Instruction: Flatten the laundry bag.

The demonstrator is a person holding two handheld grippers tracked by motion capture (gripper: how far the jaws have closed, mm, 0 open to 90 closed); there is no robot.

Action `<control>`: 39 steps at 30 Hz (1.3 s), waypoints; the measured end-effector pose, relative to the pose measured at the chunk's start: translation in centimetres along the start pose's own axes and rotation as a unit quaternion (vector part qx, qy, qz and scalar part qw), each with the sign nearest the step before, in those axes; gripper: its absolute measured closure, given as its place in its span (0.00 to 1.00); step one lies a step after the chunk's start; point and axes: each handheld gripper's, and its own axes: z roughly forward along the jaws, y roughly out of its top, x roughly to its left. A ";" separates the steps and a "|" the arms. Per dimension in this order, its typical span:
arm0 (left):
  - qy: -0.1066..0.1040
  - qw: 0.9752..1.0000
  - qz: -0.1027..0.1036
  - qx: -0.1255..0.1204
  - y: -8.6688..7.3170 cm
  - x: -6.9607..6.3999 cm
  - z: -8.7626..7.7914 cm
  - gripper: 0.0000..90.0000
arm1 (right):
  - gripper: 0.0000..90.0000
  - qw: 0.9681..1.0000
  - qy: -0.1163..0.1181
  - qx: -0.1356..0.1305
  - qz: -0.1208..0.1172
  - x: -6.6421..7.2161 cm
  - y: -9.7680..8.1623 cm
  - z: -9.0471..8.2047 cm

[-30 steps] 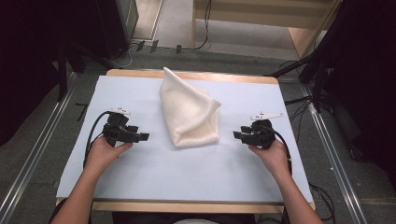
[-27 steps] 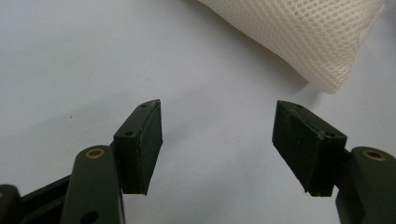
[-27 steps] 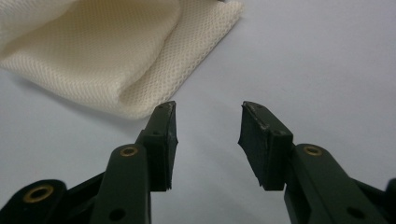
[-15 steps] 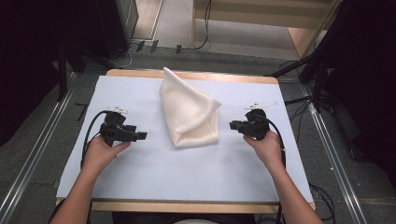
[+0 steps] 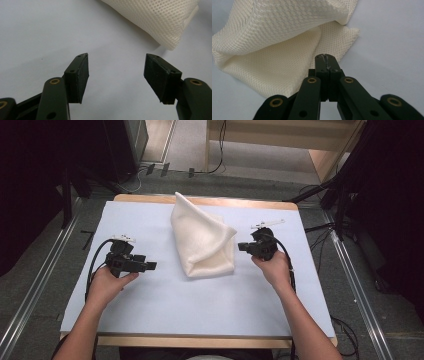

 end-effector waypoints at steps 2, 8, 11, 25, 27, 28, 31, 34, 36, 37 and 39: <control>0.000 1.000 -0.003 0.001 -0.1 0.0 -0.1 0.43 | 1.00 1.000 0.002 0.002 -0.003 0.3 0.2 0.4; 0.004 1.000 -0.009 -0.004 -0.5 0.4 -0.6 0.43 | 1.00 1.000 0.010 -0.009 -0.010 1.4 1.0 1.1; 0.006 1.000 -0.013 -0.006 -0.7 0.6 -0.9 0.43 | 1.00 1.000 0.019 -0.014 -0.014 2.1 1.5 1.4; 0.013 0.999 -0.029 -0.015 -1.5 1.0 -1.9 0.44 | 1.00 0.997 0.049 -0.047 -0.036 5.5 3.0 2.7; 0.014 0.999 -0.029 -0.016 -1.6 1.0 -2.0 0.44 | 1.00 0.997 0.051 -0.049 -0.038 5.9 3.2 3.1; 0.014 0.999 -0.031 -0.016 -1.6 1.0 -2.0 0.44 | 1.00 0.997 0.053 -0.049 -0.039 6.1 3.3 3.4; 0.014 0.999 -0.031 -0.017 -1.6 1.1 -2.0 0.44 | 1.00 0.996 0.057 -0.049 -0.042 6.7 3.5 4.1; 0.014 0.999 -0.032 -0.019 -1.6 1.2 -2.2 0.44 | 1.00 0.996 0.058 -0.045 -0.047 7.4 3.6 4.8; 0.014 0.999 -0.034 -0.021 -1.6 1.2 -2.2 0.44 | 1.00 0.996 0.060 -0.047 -0.053 8.0 3.6 5.2; 0.015 0.999 -0.034 -0.021 -1.6 1.3 -2.3 0.44 | 1.00 0.995 0.063 -0.049 -0.055 8.2 3.6 5.3; 0.015 0.999 -0.037 -0.024 -1.7 1.4 -2.5 0.44 | 1.00 0.994 0.070 -0.051 -0.060 9.0 3.6 5.5</control>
